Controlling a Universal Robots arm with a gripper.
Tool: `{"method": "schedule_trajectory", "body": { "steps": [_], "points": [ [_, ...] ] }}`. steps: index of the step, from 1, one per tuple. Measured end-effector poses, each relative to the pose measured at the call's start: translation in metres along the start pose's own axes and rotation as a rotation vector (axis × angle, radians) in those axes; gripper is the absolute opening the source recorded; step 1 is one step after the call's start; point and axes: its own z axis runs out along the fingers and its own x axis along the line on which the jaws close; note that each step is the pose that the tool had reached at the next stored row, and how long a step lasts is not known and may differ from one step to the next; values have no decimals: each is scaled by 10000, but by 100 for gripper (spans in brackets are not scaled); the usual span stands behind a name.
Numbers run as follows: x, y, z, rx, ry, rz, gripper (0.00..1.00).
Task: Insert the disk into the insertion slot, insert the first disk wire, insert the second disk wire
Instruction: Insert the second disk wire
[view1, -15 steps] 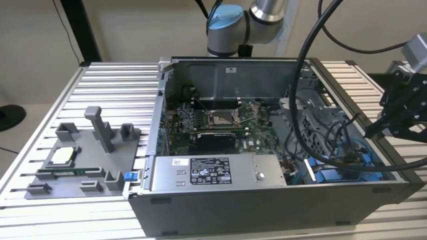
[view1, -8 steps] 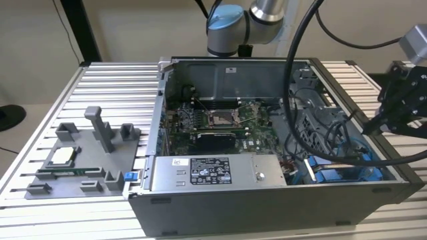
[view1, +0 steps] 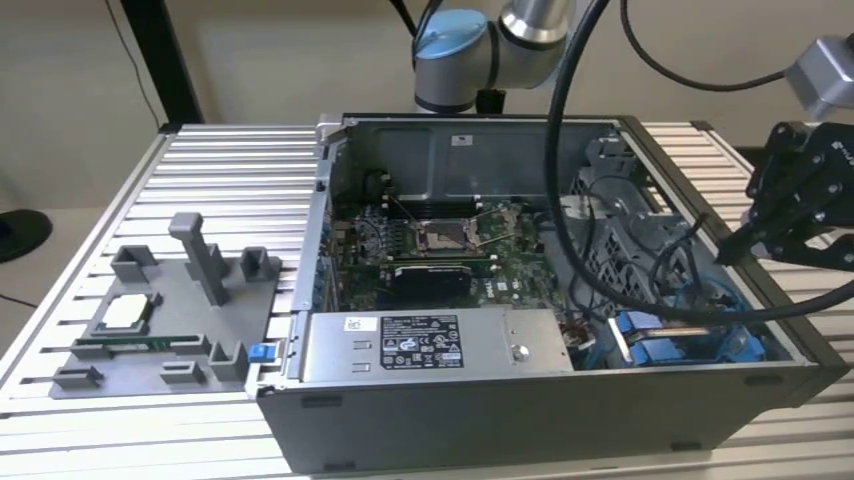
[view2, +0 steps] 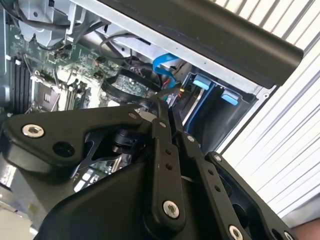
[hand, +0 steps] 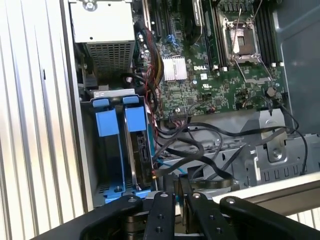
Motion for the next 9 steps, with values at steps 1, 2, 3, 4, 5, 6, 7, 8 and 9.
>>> {"method": "schedule_trajectory", "body": {
  "steps": [1,2,3,4,5,6,7,8,9],
  "points": [
    [0,16,-2,1,0,0,0],
    [2,37,-3,3,-1,0,0],
    [3,55,-2,6,-1,-2,0],
    [4,78,0,11,-2,-2,0],
    [5,100,3,17,-4,-3,0],
    [5,122,6,26,-5,-6,0],
    [5,147,10,38,-7,-9,0],
    [4,171,14,53,-8,-13,0],
    [2,196,18,70,-11,-18,0]
  ]
}}
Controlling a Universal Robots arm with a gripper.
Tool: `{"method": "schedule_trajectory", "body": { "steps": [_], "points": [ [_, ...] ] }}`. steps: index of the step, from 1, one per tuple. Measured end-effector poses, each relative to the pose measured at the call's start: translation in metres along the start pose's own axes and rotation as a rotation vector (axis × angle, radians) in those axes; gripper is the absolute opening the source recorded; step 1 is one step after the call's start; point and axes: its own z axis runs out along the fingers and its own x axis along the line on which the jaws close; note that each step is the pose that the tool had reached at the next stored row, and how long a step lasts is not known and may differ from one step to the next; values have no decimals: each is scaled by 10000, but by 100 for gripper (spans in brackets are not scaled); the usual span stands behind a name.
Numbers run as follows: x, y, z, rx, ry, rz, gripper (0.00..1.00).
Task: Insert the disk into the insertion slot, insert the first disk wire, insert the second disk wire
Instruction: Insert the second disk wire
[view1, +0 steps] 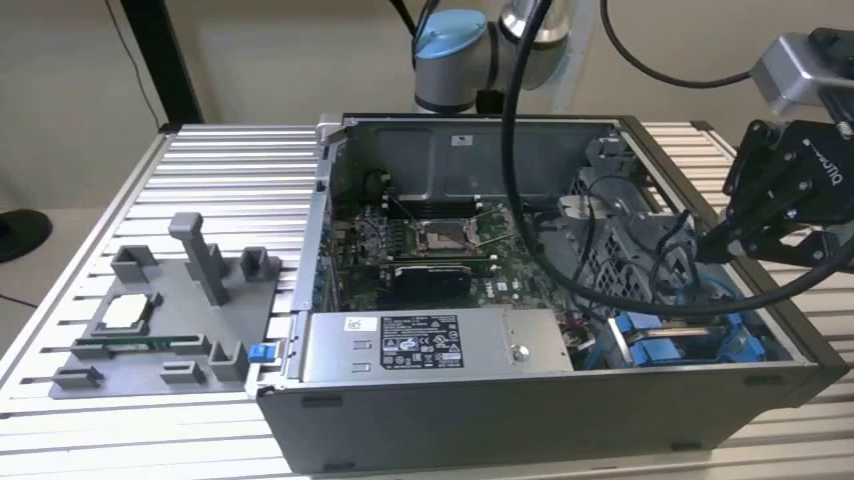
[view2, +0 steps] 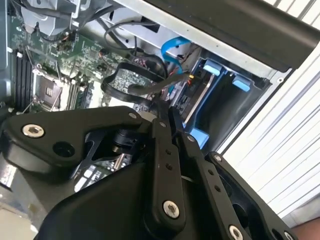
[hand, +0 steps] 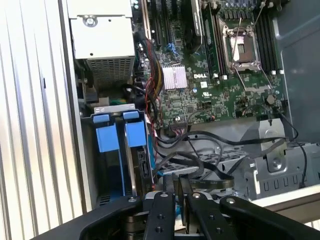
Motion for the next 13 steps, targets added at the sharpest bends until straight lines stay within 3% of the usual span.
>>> {"method": "schedule_trajectory", "body": {
  "steps": [9,13],
  "points": [
    [-18,236,36,159,-17,-37,0],
    [-23,343,52,271,-30,-65,0]
  ]
}}
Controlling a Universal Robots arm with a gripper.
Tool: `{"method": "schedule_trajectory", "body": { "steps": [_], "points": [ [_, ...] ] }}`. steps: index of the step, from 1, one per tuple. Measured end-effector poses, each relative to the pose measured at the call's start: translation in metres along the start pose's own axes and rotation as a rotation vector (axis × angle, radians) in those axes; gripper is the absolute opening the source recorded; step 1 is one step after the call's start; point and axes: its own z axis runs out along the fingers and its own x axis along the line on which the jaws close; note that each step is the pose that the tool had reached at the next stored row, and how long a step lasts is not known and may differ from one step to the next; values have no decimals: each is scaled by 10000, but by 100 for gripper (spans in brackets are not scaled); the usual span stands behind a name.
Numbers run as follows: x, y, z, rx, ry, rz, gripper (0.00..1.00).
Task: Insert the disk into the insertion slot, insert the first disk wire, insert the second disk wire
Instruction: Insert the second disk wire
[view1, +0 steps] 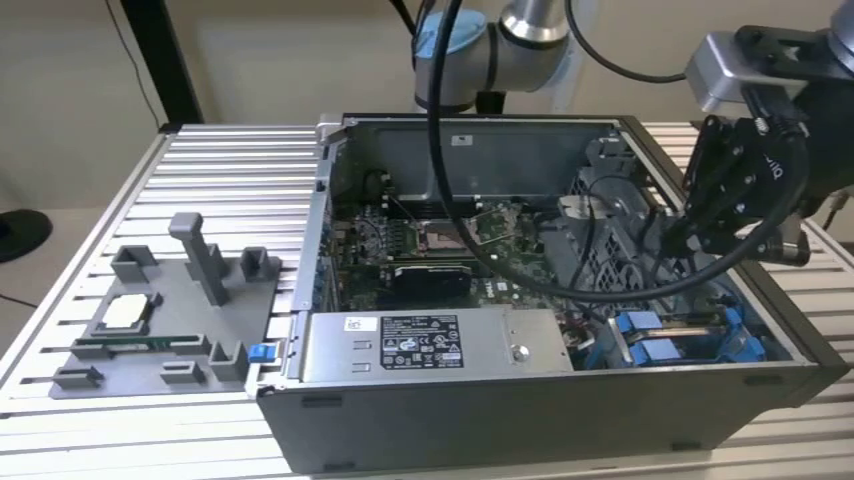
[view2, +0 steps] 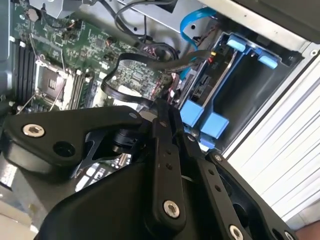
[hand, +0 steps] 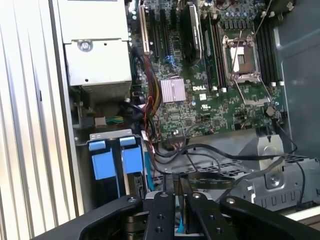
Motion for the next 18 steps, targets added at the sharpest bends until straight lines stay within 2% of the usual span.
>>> {"method": "schedule_trajectory", "body": {
  "steps": [3,5,10,13,15,16,17,18],
  "points": [
    [1,70,8,127,-15,-30,0],
    [2,98,11,270,-27,-65,0],
    [2,111,26,761,-29,-178,0],
    [4,110,38,1085,2,-252,0],
    [5,111,47,1260,53,-289,0],
    [6,111,50,1321,104,-301,0],
    [7,111,52,1362,190,-307,0],
    [7,110,53,1368,324,-305,0]
  ]
}}
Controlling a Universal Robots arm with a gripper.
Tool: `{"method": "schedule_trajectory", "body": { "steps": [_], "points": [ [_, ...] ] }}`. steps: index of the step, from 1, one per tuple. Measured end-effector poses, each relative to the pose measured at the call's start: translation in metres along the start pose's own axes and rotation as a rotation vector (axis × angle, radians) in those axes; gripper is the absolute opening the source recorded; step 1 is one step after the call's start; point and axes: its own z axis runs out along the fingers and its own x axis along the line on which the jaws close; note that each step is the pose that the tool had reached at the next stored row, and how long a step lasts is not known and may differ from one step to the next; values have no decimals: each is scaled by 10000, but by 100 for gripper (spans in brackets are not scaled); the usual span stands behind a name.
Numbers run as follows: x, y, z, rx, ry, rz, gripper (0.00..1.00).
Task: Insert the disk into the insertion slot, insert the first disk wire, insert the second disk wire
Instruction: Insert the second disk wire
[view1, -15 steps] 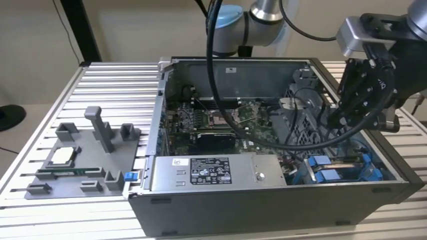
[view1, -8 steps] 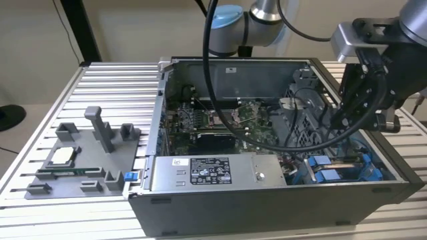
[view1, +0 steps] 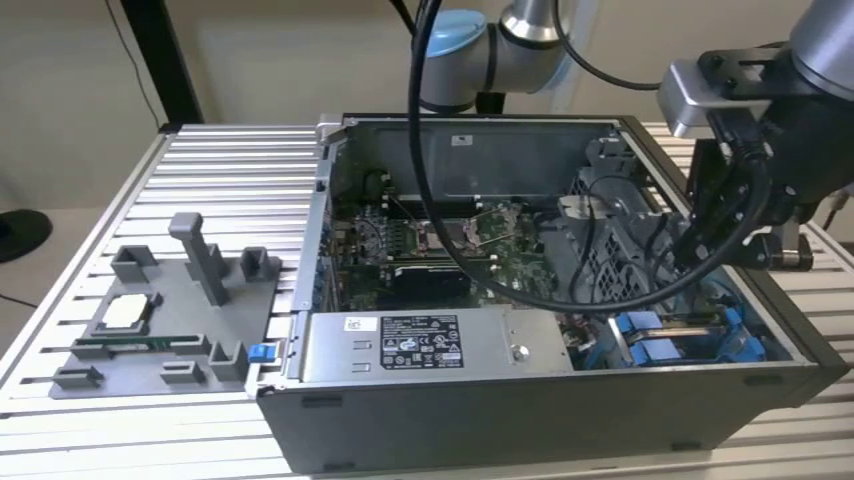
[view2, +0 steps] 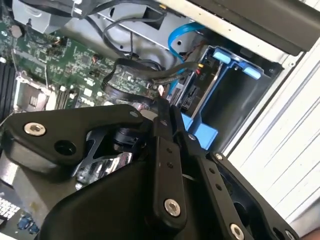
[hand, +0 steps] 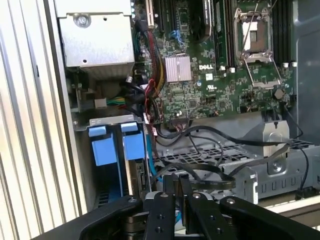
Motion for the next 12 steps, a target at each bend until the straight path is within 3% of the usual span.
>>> {"method": "schedule_trajectory", "body": {
  "steps": [6,8,9,12],
  "points": [
    [1,1,0,-1,1086,-36,0],
    [0,0,0,-56,1426,-43,0],
    [1,0,2,-104,1484,-38,0],
    [1,-3,7,-168,1492,-101,0]
  ]
}}
